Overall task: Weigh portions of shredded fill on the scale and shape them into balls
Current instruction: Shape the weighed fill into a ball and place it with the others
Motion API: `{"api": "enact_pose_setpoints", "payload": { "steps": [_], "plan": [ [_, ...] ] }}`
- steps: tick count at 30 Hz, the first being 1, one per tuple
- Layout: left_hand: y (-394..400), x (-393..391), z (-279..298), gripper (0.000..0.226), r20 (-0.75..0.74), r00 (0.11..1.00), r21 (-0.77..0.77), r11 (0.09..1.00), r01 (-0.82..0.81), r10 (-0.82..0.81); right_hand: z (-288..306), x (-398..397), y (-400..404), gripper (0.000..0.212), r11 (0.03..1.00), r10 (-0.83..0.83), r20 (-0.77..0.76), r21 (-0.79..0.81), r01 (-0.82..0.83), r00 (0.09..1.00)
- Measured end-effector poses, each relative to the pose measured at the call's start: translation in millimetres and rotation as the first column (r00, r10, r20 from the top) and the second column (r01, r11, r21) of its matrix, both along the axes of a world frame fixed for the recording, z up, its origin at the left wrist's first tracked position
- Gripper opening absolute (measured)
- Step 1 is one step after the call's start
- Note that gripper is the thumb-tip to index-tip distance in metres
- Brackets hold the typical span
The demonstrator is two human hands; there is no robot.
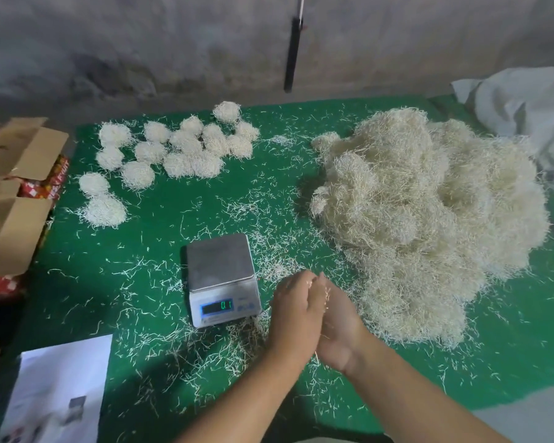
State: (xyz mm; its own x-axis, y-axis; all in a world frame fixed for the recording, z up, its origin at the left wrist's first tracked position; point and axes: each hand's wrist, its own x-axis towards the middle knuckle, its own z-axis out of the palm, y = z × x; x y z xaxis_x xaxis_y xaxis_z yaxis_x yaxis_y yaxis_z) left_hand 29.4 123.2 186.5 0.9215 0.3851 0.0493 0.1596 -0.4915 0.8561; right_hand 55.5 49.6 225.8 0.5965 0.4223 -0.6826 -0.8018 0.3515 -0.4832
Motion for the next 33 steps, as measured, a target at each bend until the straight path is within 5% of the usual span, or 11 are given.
{"api": "enact_pose_setpoints", "payload": {
  "steps": [2, 5, 11, 12, 14, 16, 18, 21, 24, 28, 33],
  "plan": [
    [-2.1, -3.5, -7.9, 0.019, 0.014, 0.999, 0.268, 0.963, 0.029, -0.035, -2.4, -1.3, 1.3, 0.039, 0.999, -0.035, -0.055, 0.016, 0.036, 0.998],
    [-0.5, -8.2, -12.1, 0.046, -0.087, 0.995, 0.274, 0.96, 0.062, -0.04, -5.9, -1.6, -2.8, 0.045, 0.998, -0.059, -0.093, 0.005, 0.06, 0.994],
    [14.4, -21.2, 1.3, 0.07, -0.13, 0.983, -0.493, 0.869, 0.049, -0.129, -10.1, 11.0, -4.7, 0.026, 0.923, -0.077, 0.074, -0.372, 0.099, 0.994],
    [17.8, -21.3, 1.5, 0.077, -0.231, 0.968, -0.646, 0.759, -0.078, -0.097, -6.5, 14.8, -3.3, 0.03, 0.915, -0.071, 0.112, -0.388, 0.11, 0.991],
    [30.5, -18.3, -4.0, 0.088, -0.453, 0.874, -0.866, 0.319, -0.384, -0.178, 2.2, 19.4, 1.2, 0.051, 0.909, 0.004, 0.168, -0.411, 0.067, 0.986],
    [44.6, -16.7, -7.7, 0.09, -0.353, 0.857, -0.909, -0.081, -0.409, -0.376, 3.6, 22.2, 5.2, 0.064, 0.861, 0.17, 0.254, -0.509, -0.018, 0.952],
    [56.4, -14.3, -0.4, 0.081, -0.23, 0.889, -0.926, -0.192, -0.325, -0.397, 3.2, 22.7, 8.7, 0.051, 0.755, 0.393, 0.38, -0.653, -0.058, 0.837],
    [67.4, -6.1, 7.7, 0.064, -0.214, 0.928, -0.973, -0.018, -0.23, -0.306, -3.8, 20.0, 12.1, 0.025, 0.661, 0.597, 0.435, -0.743, -0.106, 0.674],
    [79.9, -3.8, 1.7, 0.082, -0.243, 0.921, -0.958, 0.225, -0.178, -0.305, -13.8, 20.1, 6.5, 0.032, 0.691, 0.636, 0.435, -0.689, -0.219, 0.638],
    [101.5, -12.7, -21.5, 0.132, -0.326, 0.903, -0.865, 0.474, -0.164, -0.282, -26.3, 28.2, -13.3, 0.051, 0.731, 0.588, 0.362, -0.619, -0.285, 0.723],
    [136.5, -38.4, -82.6, 0.109, -0.487, 0.871, -0.56, 0.788, -0.258, -0.062, -62.8, 31.2, -66.3, 0.064, 0.692, 0.536, 0.21, -0.663, -0.283, 0.818]
  ]
}}
